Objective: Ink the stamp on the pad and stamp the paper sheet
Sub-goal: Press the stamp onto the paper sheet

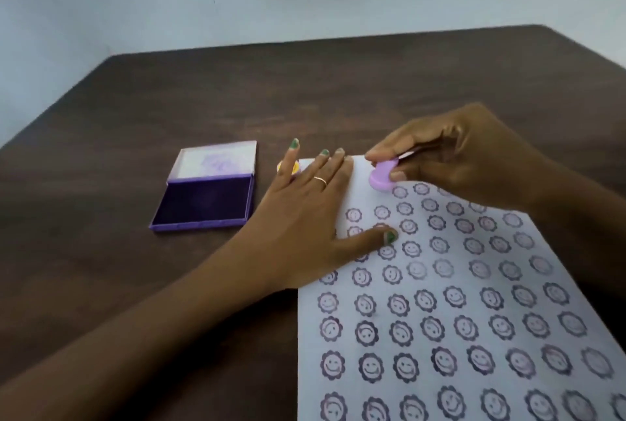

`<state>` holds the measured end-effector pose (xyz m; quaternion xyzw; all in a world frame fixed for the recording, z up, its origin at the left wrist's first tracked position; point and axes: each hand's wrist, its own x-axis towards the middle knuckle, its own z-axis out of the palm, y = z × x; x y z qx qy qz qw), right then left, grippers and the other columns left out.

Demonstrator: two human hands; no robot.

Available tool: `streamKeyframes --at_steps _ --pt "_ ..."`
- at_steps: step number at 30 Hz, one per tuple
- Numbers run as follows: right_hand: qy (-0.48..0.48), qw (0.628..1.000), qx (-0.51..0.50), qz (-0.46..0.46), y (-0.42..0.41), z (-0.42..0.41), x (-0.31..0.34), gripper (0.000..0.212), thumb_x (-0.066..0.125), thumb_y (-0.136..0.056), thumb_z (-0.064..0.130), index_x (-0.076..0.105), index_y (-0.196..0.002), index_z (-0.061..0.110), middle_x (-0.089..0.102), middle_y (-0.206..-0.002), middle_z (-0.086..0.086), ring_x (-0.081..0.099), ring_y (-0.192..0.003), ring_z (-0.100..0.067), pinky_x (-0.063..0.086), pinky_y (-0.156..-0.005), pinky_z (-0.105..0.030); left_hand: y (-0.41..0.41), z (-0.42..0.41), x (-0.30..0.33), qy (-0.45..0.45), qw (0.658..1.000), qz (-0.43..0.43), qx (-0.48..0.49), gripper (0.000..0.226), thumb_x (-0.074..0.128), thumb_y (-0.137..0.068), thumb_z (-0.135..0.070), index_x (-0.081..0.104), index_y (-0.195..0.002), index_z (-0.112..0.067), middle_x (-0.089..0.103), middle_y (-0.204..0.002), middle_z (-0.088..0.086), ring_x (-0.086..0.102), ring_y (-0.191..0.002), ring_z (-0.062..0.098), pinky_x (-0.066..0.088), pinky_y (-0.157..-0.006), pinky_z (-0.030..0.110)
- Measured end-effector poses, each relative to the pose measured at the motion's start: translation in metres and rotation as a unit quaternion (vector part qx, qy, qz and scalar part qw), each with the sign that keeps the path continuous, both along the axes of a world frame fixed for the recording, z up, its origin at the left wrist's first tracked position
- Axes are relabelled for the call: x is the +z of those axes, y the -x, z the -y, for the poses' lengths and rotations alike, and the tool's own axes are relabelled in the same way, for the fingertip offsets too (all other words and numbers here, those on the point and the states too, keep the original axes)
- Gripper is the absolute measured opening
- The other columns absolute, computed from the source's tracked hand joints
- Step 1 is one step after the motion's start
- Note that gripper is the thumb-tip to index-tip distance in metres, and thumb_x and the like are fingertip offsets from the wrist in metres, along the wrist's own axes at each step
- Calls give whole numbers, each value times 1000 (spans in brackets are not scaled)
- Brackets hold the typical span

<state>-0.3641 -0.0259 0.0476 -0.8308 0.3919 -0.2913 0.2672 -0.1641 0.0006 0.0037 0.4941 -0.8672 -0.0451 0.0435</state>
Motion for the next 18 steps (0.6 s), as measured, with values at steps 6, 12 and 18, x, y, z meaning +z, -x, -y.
streamKeyframes --at_steps 6,12,18 --pt "-10 1000 8 3 0 -1 -2 31 71 -73 -1 69 -100 15 71 -98 6 67 -90 -1 53 -80 -14 0 -2 0 -6 1000 5 5 100 12 -74 -81 0 -150 -16 -1 -160 -1 -7 -145 7 -24 -112 37" --pt "5 1000 13 -14 -1 -2 -1 33 71 -74 0 68 -102 17 71 -101 4 66 -94 0 52 -85 -17 1 -3 3 -17 1000 2 6 101 12 -74 -81 -1 -150 -15 -1 -160 0 -8 -145 8 -24 -113 37" --pt "7 999 11 -38 -2 -2 -1 31 69 -75 3 68 -103 15 70 -103 5 64 -97 2 51 -85 -14 0 -2 2 -20 1000 -1 6 99 12 -74 -79 -3 -150 -16 -3 -160 -1 -9 -145 7 -23 -113 37"
